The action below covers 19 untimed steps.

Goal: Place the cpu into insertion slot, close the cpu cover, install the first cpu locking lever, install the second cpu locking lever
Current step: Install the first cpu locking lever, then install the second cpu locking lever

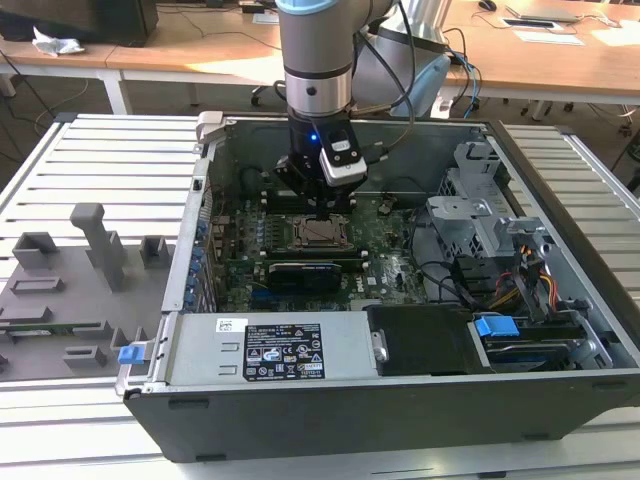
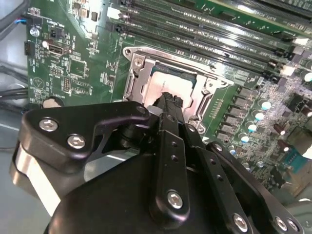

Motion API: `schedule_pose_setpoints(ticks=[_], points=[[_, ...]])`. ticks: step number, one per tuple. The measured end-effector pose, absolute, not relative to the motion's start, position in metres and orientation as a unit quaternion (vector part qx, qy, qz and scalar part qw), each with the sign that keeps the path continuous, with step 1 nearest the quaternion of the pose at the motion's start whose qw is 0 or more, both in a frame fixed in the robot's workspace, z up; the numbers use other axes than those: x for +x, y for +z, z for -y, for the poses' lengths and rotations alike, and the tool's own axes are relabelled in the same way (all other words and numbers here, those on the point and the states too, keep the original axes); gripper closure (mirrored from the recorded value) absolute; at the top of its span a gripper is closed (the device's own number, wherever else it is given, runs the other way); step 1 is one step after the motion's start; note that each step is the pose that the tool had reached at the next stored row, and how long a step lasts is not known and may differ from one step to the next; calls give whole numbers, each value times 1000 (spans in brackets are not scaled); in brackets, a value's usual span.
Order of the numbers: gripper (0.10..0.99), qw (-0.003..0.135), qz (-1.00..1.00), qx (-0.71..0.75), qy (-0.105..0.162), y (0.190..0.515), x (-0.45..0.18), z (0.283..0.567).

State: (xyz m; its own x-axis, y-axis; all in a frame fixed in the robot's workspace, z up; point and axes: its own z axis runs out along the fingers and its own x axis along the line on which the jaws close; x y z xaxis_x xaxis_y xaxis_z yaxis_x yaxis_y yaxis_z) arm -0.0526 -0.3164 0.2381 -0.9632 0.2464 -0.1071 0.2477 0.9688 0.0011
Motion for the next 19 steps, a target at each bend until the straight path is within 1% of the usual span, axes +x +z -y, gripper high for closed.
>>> schedule_pose_setpoints(ticks=[14,19], points=[[980,53,-991,125,-7,242,-53,318],[980,53,-991,125,-7,242,-53,329]])
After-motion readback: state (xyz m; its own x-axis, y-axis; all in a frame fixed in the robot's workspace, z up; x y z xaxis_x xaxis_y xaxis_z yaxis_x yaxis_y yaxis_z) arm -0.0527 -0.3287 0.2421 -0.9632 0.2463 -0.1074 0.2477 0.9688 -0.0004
